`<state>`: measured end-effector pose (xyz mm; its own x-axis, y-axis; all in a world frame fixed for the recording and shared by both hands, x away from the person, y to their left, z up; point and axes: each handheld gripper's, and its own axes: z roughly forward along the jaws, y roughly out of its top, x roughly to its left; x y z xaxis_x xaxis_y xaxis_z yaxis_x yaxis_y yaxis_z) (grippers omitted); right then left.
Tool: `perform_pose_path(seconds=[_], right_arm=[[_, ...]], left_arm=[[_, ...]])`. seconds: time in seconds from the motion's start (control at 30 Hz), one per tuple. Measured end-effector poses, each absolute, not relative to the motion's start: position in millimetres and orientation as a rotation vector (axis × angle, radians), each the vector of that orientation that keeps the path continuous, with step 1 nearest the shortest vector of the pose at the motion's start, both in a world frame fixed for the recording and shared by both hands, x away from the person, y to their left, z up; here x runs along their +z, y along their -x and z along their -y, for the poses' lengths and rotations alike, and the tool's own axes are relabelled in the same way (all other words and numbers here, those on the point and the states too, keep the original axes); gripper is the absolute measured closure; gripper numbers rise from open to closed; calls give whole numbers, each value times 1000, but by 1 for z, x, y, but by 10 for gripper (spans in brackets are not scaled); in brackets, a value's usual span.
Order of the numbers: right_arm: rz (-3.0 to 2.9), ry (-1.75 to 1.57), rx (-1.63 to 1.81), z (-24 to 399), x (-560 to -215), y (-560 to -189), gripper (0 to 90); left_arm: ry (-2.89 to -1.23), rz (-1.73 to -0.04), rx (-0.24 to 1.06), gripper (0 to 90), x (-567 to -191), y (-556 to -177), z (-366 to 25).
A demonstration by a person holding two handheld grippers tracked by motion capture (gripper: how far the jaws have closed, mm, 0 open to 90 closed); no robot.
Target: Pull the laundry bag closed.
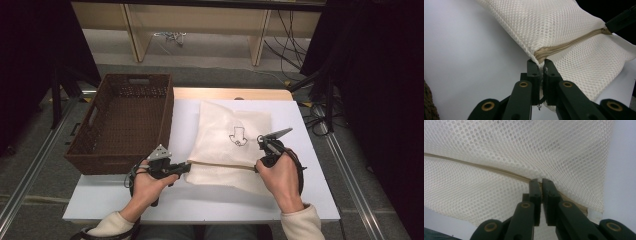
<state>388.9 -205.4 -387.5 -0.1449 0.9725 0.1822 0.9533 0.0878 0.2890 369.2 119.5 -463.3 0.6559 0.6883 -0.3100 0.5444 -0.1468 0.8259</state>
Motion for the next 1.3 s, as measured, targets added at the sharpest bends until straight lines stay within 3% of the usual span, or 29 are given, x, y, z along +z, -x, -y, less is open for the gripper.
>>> perform_pose_path(seconds=[1.3], right_arm=[[-2256,-2029,505,213,-388,-387,876]], left_arm=[[-1814,-988,169,851,-464,-369,-119]])
